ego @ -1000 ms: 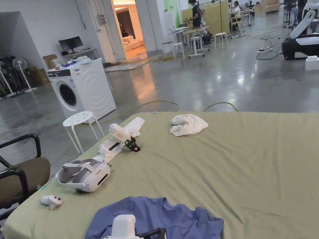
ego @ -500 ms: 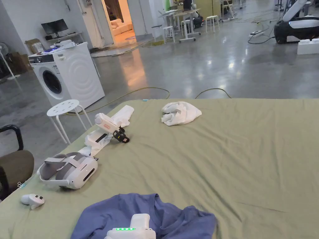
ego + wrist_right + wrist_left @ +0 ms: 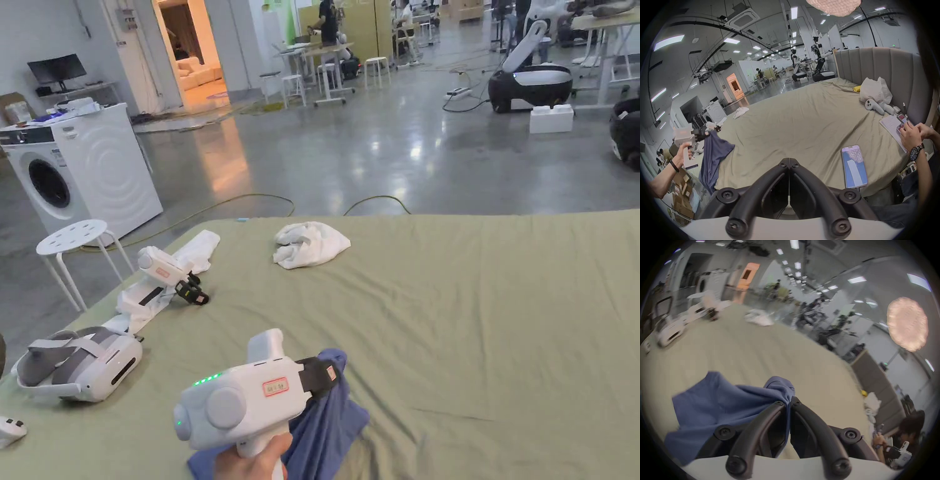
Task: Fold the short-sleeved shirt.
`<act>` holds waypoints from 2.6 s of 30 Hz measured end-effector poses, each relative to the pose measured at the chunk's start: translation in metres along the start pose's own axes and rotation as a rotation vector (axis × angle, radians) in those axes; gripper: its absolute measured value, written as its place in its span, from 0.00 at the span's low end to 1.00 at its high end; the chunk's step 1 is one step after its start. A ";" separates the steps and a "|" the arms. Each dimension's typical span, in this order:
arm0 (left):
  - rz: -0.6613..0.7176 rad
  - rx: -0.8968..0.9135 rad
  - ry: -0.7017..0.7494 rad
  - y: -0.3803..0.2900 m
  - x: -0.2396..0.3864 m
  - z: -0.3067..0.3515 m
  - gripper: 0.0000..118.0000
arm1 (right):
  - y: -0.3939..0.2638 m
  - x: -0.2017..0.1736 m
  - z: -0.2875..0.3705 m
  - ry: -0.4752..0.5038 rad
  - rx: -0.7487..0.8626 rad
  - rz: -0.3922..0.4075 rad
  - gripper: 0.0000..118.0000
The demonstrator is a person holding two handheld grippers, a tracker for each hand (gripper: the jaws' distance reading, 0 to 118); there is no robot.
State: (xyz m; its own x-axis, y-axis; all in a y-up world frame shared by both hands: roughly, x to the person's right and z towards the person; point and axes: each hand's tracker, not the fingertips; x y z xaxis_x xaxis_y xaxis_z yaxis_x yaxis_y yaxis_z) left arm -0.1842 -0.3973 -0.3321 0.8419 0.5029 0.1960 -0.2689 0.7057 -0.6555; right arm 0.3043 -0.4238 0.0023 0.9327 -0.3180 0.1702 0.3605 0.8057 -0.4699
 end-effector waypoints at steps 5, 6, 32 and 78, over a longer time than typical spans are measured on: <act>-0.143 -0.081 -0.279 -0.017 0.124 -0.064 0.04 | -0.001 0.006 0.020 -0.040 0.033 0.000 0.00; -0.165 -0.114 -0.337 -0.032 0.150 -0.079 0.04 | -0.002 0.009 0.023 -0.060 0.035 -0.003 0.00; -0.323 -0.010 -0.281 -0.129 0.159 0.056 0.77 | 0.027 -0.030 0.036 0.007 0.140 0.077 0.00; -0.273 -0.425 0.412 -0.144 -0.008 -0.119 0.05 | 0.027 0.031 -0.053 -0.123 -0.164 0.084 0.00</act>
State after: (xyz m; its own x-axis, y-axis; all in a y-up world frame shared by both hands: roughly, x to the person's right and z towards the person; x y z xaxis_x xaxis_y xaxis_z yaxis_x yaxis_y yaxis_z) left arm -0.0967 -0.5628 -0.3261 0.9868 0.0412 0.1566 0.1179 0.4798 -0.8694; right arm 0.3426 -0.4382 -0.0516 0.9575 -0.1813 0.2244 0.2838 0.7315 -0.6200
